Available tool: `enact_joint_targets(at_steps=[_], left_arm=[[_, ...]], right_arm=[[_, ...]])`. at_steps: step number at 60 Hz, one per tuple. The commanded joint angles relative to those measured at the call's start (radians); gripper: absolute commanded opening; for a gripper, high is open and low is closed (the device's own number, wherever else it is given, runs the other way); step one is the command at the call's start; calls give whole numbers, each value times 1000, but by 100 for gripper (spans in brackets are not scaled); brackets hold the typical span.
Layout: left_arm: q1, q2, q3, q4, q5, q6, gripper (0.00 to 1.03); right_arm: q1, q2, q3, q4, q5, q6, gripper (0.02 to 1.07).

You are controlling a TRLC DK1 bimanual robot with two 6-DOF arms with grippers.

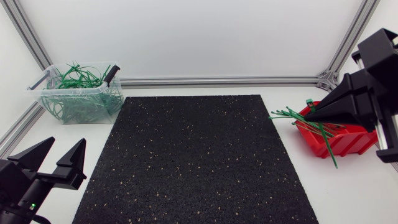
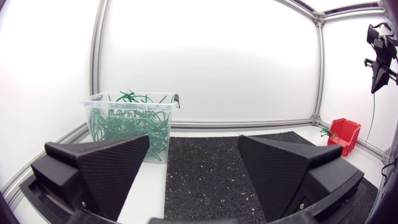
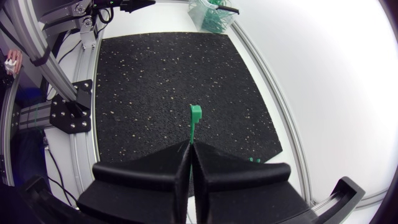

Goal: Take a green cable tie from the red box, thread the tail through the head to close it, then place it in the transparent bin on the left.

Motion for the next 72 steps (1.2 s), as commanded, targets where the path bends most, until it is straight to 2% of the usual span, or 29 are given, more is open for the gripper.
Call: enact_joint_targets(at_steps=[1,5,15,24,30,36,45,61,72], left_arm=[[5,-7,-41,-15,4,-13,100],[2,-7,-41,-15,4,-12,100],[-2,-7,-41,-15,4,-2,100],[-4,-10,-43,-4,10,7,99],[-4,-10,-44,1,21,5,99],[-7,-10,-44,2,27,5,99],[-9,-10,-44,2,30,5,99],[-7,-10,-38,7,45,4,99],[-4,19,-1,5,58,-2,97]], right_arm=[[79,-3,23,-21,1,109,8],[144,3,35,18,16,222,7],[260,92,60,-31,-16,321,7],[237,183,101,-80,-168,347,7],[250,212,91,-80,-202,370,7],[253,275,68,-78,-254,472,7],[254,318,23,-46,-338,498,7],[294,396,-2,41,-433,517,7],[322,434,-3,74,-444,528,8]])
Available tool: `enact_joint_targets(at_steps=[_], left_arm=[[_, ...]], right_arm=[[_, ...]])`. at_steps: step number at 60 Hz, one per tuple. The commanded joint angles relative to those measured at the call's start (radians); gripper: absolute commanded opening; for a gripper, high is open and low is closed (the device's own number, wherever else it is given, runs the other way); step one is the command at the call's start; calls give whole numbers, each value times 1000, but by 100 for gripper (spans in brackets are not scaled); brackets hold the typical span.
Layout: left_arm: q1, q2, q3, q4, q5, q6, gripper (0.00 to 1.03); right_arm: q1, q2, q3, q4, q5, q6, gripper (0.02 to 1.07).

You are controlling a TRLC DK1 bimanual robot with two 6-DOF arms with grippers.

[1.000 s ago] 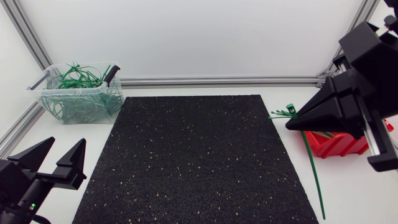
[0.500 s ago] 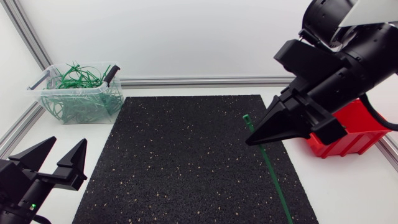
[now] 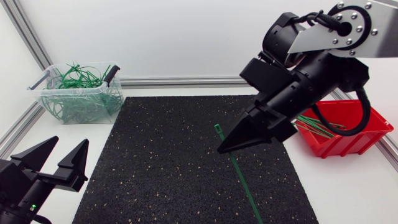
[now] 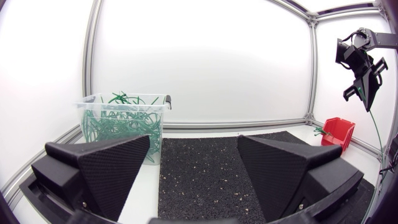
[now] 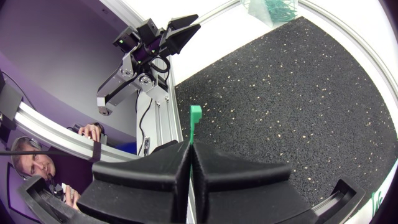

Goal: Take a green cable tie from the red box, thread the tail through the head to close it, then place it in the transparent bin on the left.

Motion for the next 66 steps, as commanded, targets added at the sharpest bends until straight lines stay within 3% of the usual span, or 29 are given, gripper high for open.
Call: enact_joint_targets(at_steps=[1,12,23,29,45,50,66], left_arm=[[-4,38,10,-4,12,-6,97],[-2,214,99,19,52,-71,98],[1,322,203,-15,179,-178,97],[-4,438,287,-35,344,-261,97],[-14,599,424,-84,718,-312,98],[-59,648,451,-75,790,-310,98],[-237,780,530,-18,836,-315,99]], right_arm=[[17,25,-26,10,-11,19,7],[26,35,-40,42,-21,25,7],[26,42,-66,62,-40,19,7],[27,57,-74,76,-60,7,7],[36,89,-74,94,-109,-27,7],[30,106,-74,96,-135,-48,7],[18,134,-74,97,-242,-85,7]])
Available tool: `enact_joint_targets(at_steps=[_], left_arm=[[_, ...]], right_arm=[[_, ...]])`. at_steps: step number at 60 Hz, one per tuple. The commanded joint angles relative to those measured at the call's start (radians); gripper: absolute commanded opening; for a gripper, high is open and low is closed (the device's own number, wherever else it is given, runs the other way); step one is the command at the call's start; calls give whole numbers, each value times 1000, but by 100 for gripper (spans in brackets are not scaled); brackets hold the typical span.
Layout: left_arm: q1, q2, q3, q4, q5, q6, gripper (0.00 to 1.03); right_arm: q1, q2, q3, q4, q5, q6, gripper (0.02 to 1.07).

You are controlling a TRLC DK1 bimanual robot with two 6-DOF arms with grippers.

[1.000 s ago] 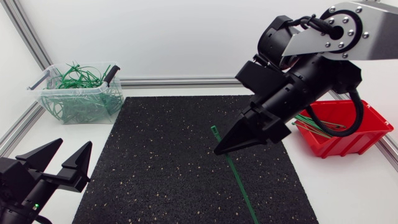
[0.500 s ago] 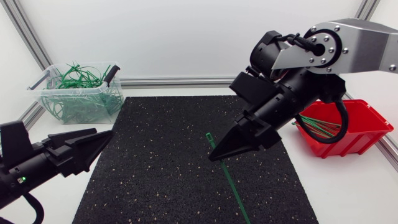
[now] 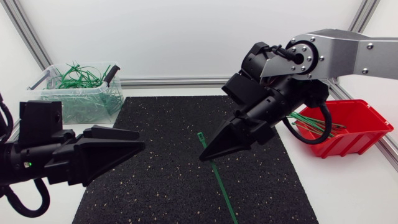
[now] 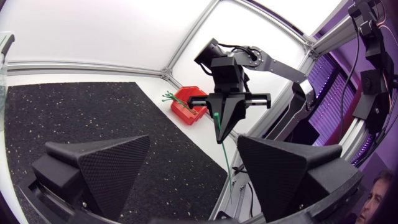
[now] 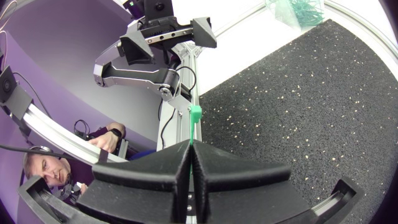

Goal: Take a green cable tie from the red box, thread the tail through the head to close it, then place it in the transparent bin on the left.

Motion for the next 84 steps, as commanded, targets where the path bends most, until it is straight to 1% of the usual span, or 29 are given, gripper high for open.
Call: enact_joint_targets(at_steps=[1,5,10,15,17,24,28,33,40,42,48,50,55,68,69,72,74,76,78,81,84], left_arm=[[-46,63,72,19,18,-29,98],[-67,96,93,28,18,-31,98],[-123,146,119,85,18,-57,96],[-169,189,151,92,21,-61,96],[-186,205,159,111,21,-61,93],[-227,272,184,144,21,-61,91],[-238,304,197,155,21,-61,91],[-259,335,216,161,24,-61,84],[-287,361,236,164,24,-61,84],[-293,372,245,169,24,-61,81],[-302,395,254,180,24,-65,80],[-305,404,254,184,24,-66,74],[-308,415,253,203,24,-74,65],[-305,427,245,249,24,-101,64],[-307,430,245,252,24,-104,63],[-307,438,246,253,24,-104,55],[-307,439,246,255,24,-106,51],[-305,445,246,259,24,-111,44],[-305,453,245,272,24,-121,34],[-305,459,245,276,24,-127,29],[-305,462,245,284,24,-134,27]], right_arm=[[-6,13,-17,1,-33,-26,7],[-6,7,-15,2,-56,-28,8],[-6,7,-12,2,-73,-33,7],[-7,10,-12,2,-92,-42,7],[-7,13,-15,2,-101,-48,8],[-7,17,-24,-1,-121,-69,8],[-12,15,-24,-2,-125,-71,7],[-13,15,-24,-1,-142,-74,7],[-18,18,-26,1,-153,-76,7],[-19,20,-26,1,-161,-76,7],[-35,21,-24,2,-173,-80,8],[-41,21,-24,2,-176,-83,8],[-50,27,-23,4,-180,-88,8],[-50,38,-20,10,-188,-91,8],[-50,38,-20,12,-188,-92,8],[-50,36,-23,15,-188,-92,7],[-52,36,-23,16,-188,-92,8],[-52,35,-24,16,-188,-92,8],[-52,33,-24,16,-188,-92,7],[-52,32,-26,16,-188,-92,8],[-52,30,-26,16,-188,-92,7]])
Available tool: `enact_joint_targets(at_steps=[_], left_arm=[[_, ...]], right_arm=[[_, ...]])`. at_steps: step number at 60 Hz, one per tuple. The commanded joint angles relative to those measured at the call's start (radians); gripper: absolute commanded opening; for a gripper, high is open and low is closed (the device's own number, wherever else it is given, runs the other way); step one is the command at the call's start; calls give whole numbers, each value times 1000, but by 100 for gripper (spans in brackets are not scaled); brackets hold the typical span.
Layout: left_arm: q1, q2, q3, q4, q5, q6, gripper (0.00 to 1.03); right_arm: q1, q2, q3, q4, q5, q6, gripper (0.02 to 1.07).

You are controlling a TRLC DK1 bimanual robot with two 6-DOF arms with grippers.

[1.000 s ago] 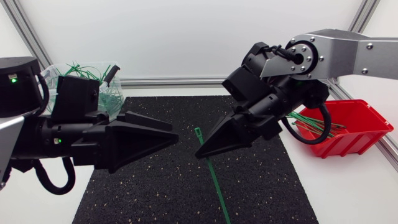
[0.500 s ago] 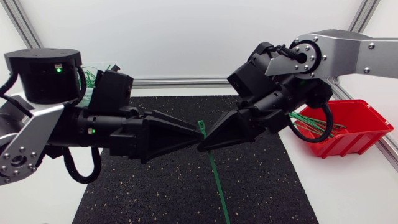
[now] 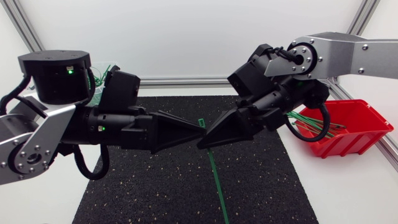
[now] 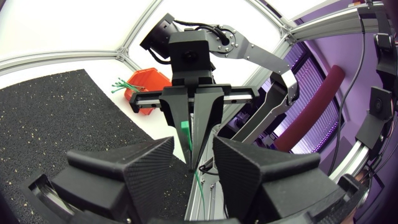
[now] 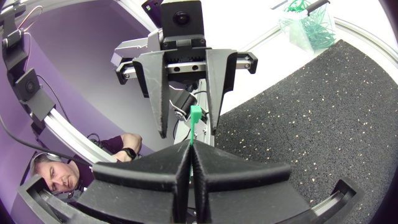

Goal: Take a green cable tie from the red box, thread the tail through the head to close it, then place it in the transparent bin on the left.

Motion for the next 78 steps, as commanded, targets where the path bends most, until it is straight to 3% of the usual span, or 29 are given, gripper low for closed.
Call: enact_joint_targets(at_steps=[1,20,51,54,78], left_arm=[[-2,17,21,23,10,-34,27],[-5,28,15,43,7,-49,14],[-20,43,9,45,-7,-55,14],[-22,45,12,46,-19,-55,4],[-11,43,15,45,-27,-66,4]], right_arm=[[-5,10,-23,1,-7,-22,7],[-6,-1,-34,9,-6,-22,8],[-5,-12,-40,22,-4,-17,8],[-2,-13,-44,22,-3,-17,7],[6,-19,-55,30,6,-17,8]])
